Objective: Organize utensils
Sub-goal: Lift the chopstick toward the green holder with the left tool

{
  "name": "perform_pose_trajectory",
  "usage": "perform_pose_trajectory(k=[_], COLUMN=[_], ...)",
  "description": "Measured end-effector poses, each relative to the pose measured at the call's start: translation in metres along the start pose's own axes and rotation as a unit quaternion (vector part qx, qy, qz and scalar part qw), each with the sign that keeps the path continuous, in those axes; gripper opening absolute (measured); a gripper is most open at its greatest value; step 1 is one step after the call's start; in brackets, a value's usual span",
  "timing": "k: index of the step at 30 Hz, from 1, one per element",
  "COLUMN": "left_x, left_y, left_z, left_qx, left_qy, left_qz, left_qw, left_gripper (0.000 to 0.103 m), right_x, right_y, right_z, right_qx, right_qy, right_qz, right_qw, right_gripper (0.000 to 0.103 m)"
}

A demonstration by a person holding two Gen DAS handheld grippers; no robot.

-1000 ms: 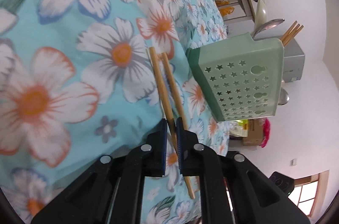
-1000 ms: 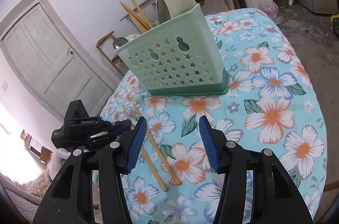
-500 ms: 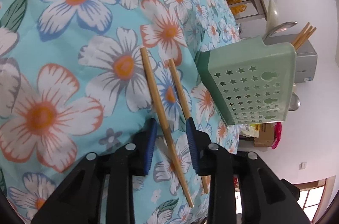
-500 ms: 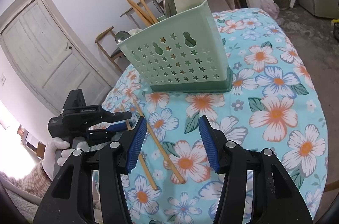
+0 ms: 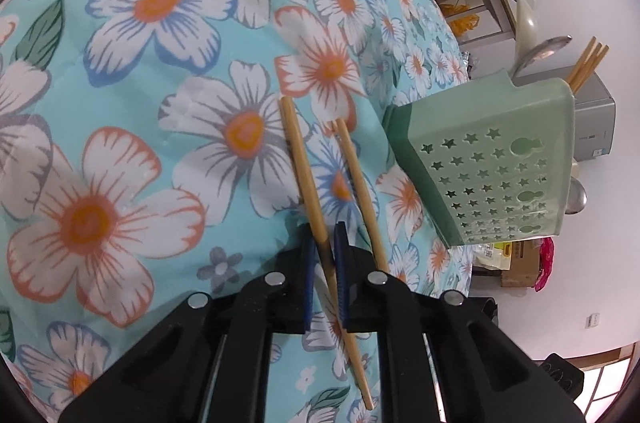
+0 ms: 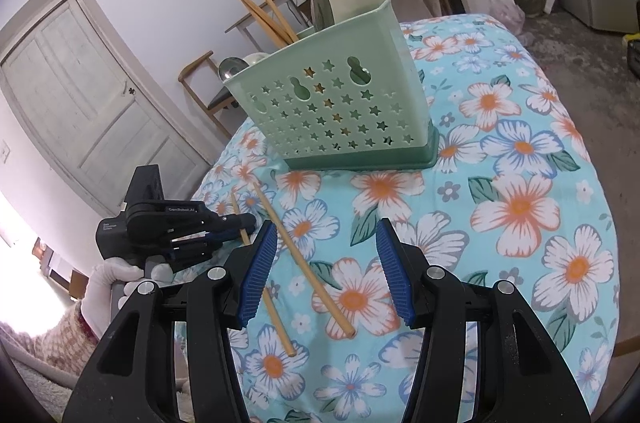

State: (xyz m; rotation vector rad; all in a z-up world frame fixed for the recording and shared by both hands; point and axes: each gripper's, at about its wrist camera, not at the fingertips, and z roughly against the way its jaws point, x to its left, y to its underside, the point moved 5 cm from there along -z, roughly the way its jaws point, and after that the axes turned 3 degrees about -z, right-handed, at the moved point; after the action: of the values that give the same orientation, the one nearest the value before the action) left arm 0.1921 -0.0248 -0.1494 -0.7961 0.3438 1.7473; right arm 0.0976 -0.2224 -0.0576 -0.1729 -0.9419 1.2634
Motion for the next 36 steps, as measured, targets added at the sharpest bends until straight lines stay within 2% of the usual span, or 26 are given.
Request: perform_pose_trajectory(k=[5, 9, 13, 20, 36], left_x=[-0.003, -0.013, -0.027, -0.046, -0.052], left_y=[0.002, 0.000, -0.002, -0.003, -0.003], left_z=[0.011, 0.023, 0.038, 0.056, 0.057], left_qx=[-0.006, -0.006, -0.017, -0.044, -0.044], left_qy=[0.016, 0.047, 0.062, 0.055, 0.051], left_qz=[0.003, 0.004, -0.015, -0.059, -0.074], left_qw=[0.9999, 0.9989, 0.9978, 0.9958, 0.9950], left_gripper=[0.008, 0.007, 0.006, 0.006, 0.006], right_x=[-0.001, -0.002, 0.001, 0.004, 0.009], right_y=[-0.001, -0.001, 0.000, 0.000, -0.001], right_z=[0.003, 0.003, 0.002, 0.003, 0.004], right_qx=[-0.004, -0.004, -0.003, -0.004, -0.005], right_qy=[0.001, -0.002, -0.005, -0.008, -0.012], right_qz=[-0.001, -0.006, -0.005, -0.002, 0.002], right_qw=[1.000, 1.000, 1.000, 1.000, 1.000], right_gripper=[0.051, 0.051, 0.051, 0.051, 0.051])
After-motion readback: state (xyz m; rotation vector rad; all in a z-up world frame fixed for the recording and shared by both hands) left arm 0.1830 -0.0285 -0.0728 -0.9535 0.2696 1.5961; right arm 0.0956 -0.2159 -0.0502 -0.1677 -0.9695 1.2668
